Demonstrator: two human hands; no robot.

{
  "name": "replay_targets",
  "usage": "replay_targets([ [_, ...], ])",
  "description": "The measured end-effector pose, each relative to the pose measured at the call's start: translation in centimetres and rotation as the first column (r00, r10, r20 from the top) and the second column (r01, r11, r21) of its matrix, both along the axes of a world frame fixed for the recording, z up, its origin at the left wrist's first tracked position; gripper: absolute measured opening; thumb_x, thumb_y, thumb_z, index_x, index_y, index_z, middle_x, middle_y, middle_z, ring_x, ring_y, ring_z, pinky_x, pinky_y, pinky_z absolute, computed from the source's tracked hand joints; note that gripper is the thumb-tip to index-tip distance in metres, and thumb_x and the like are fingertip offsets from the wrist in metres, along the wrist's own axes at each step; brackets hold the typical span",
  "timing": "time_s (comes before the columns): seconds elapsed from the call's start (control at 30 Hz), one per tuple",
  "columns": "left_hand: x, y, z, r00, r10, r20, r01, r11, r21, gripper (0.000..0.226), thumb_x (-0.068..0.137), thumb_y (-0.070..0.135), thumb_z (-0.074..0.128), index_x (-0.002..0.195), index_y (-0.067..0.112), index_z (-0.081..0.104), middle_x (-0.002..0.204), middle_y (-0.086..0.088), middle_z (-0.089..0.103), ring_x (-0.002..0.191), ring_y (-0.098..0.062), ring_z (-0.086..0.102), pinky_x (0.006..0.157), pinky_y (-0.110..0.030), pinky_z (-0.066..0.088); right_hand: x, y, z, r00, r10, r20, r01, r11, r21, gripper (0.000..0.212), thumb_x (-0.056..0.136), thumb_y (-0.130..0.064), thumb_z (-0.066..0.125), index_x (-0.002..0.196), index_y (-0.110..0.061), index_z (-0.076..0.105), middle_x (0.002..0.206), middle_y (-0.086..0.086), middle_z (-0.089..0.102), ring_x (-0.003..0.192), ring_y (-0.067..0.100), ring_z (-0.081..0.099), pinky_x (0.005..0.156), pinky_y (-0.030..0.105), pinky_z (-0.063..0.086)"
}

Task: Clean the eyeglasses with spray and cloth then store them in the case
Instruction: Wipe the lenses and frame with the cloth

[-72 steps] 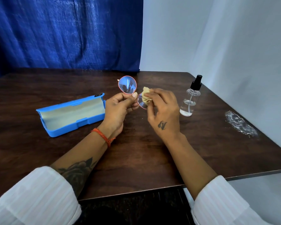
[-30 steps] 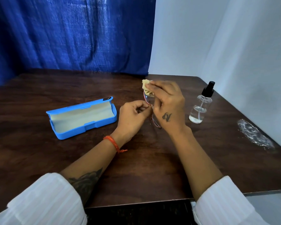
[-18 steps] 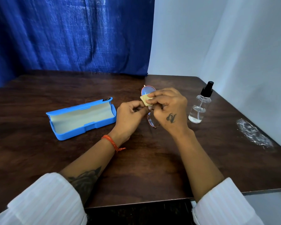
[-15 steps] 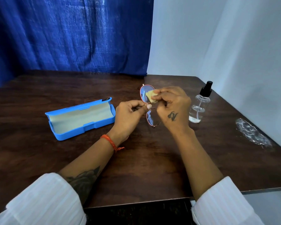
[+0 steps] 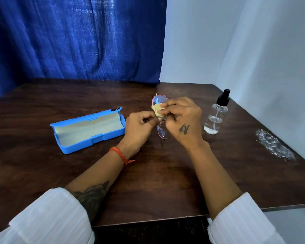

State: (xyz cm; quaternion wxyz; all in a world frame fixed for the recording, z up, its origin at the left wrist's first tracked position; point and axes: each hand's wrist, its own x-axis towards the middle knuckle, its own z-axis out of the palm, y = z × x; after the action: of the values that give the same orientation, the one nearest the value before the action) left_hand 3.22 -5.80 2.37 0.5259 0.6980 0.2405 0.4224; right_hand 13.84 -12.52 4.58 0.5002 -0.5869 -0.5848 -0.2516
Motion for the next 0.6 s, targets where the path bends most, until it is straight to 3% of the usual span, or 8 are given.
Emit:
replay_targets([
  [0.1, 0.09, 0.06, 0.1, 1.0, -0.007, 0.007, 0.007, 0.999, -0.033, 0.01, 0.081, 0.008, 0.066, 0.087, 0.01, 0.072, 0.089, -0.012, 0.072, 0.093, -0.027, 0.066, 0.09, -0.044, 0.051, 0.22, -0.11, 0.28, 0.998, -0.057, -0.009, 0.058, 0.997, 0.054, 0.023, 0.062, -0.001, 0.047, 0.059, -0.005, 0.07, 0.074, 0.004, 0.071, 0.071, 0.023, 0.063, 0.069, 0.019, 0.046],
  [0.23, 0.04, 0.02, 0.09, 0.999, -0.039, -0.006, 0.039, 0.999, -0.034, 0.012, 0.083, 0.01, 0.064, 0.091, 0.007, 0.072, 0.093, -0.011, 0.072, 0.095, -0.023, 0.066, 0.091, -0.042, 0.052, -0.07, -0.06, 0.18, 0.983, -0.182, 0.04, 0.179, 0.982, 0.059, 0.037, 0.063, 0.013, 0.05, 0.087, -0.004, 0.073, 0.089, 0.008, 0.07, 0.083, 0.024, 0.061, 0.079, 0.016, 0.041],
  [0.33, -0.06, 0.07, 0.07, 0.999, -0.045, 0.003, 0.045, 0.999, -0.028, 0.012, 0.083, 0.01, 0.064, 0.091, 0.007, 0.072, 0.092, -0.01, 0.072, 0.095, -0.022, 0.066, 0.091, -0.043, 0.051, -0.25, 0.15, -0.01, 0.984, -0.159, 0.075, 0.158, 0.987, 0.016, 0.041, 0.069, 0.011, 0.05, 0.1, -0.004, 0.072, 0.099, 0.01, 0.068, 0.092, 0.025, 0.06, 0.087, 0.013, 0.038],
  [0.5, -0.1, 0.28, -0.09, 1.0, -0.01, 0.01, 0.01, 0.999, -0.032, 0.014, 0.083, 0.008, 0.064, 0.094, 0.012, 0.071, 0.091, -0.008, 0.072, 0.095, -0.022, 0.066, 0.091, -0.046, 0.05, -0.61, 0.24, -0.33, 0.991, -0.009, 0.133, 0.017, 0.998, -0.058, 0.032, 0.071, 0.001, 0.05, 0.089, -0.008, 0.076, 0.093, 0.007, 0.07, 0.089, 0.021, 0.059, 0.088, 0.008, 0.036],
  [0.6, -0.04, 0.29, -0.14, 1.0, -0.006, -0.005, 0.005, 1.0, -0.022, 0.016, 0.082, 0.007, 0.064, 0.096, 0.012, 0.071, 0.093, -0.012, 0.072, 0.096, -0.027, 0.065, 0.09, -0.048, 0.05, -0.16, 0.26, -0.34, 0.997, 0.01, 0.081, -0.003, 0.997, -0.077, 0.026, 0.065, 0.007, 0.06, 0.077, -0.009, 0.077, 0.086, 0.004, 0.071, 0.083, 0.02, 0.061, 0.084, 0.003, 0.036],
])
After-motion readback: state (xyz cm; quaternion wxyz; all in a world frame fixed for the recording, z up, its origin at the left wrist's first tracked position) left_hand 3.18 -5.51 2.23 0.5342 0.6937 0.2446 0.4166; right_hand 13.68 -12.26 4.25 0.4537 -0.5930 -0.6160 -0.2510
